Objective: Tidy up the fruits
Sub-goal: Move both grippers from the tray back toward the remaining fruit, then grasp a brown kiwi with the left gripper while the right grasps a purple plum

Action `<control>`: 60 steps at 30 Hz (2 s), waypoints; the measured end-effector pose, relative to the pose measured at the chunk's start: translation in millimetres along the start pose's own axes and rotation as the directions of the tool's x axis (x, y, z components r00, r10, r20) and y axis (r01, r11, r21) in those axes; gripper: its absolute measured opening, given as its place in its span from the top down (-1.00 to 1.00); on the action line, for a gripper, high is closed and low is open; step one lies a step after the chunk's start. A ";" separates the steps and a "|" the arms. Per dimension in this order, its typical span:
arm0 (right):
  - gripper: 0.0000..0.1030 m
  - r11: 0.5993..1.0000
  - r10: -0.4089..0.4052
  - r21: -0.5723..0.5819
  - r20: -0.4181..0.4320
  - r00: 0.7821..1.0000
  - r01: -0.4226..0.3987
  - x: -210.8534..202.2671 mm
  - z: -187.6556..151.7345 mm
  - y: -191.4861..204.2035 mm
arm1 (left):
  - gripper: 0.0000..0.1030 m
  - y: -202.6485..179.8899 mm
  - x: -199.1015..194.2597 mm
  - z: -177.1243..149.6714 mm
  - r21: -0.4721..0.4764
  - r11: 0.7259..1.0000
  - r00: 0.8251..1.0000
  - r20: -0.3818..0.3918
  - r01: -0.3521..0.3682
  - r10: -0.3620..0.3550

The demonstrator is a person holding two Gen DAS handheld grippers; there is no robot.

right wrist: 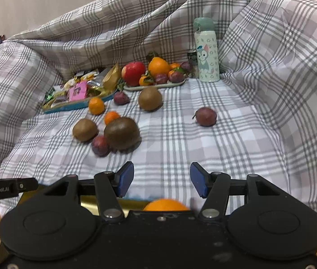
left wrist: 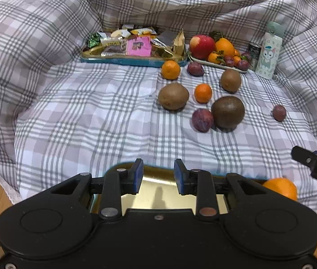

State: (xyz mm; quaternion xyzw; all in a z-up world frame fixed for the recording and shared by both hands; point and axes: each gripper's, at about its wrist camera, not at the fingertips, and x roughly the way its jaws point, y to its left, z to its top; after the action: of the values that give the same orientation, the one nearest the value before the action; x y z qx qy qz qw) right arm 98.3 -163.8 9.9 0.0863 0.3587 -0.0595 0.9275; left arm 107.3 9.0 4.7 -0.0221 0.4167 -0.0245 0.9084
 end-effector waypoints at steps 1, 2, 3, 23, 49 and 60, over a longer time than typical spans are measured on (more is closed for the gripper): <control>-0.16 1.000 -0.007 -0.007 0.006 1.000 0.007 2.2 2.3 -0.8 | 0.24 -1.2 2.2 1.6 0.007 1.000 1.000 0.003 -0.011 0.010; -0.16 1.000 -0.012 -0.016 0.007 1.000 0.013 5.3 5.3 -1.9 | 0.24 -1.9 4.4 3.6 0.011 1.000 1.000 0.002 -0.017 0.017; -0.16 1.000 -0.016 -0.018 0.005 1.000 0.016 7.9 8.5 -3.7 | 0.24 -2.7 7.0 5.6 0.014 1.000 1.000 -0.001 -0.021 0.021; -0.13 0.992 -0.110 -0.059 -0.040 0.993 0.107 94.7 67.7 -43.0 | 0.24 -13.7 65.3 56.0 0.080 0.996 0.998 -0.061 0.031 -0.026; -0.11 0.994 -0.109 0.003 -0.108 0.988 0.110 173.5 83.6 -66.5 | 0.22 -34.5 117.2 88.0 0.257 0.966 0.999 0.018 0.027 -0.033; -0.11 0.994 -0.103 0.021 -0.125 0.987 0.106 182.8 80.9 -70.3 | 0.10 -30.6 128.5 102.0 0.244 0.970 0.999 0.049 0.005 -0.017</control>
State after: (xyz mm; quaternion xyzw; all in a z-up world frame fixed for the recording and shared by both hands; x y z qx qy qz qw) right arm 273.7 -257.8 -63.0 0.0836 0.4187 -0.1074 0.8979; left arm 267.6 -27.7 -24.1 0.0865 0.3871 -0.0799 0.9145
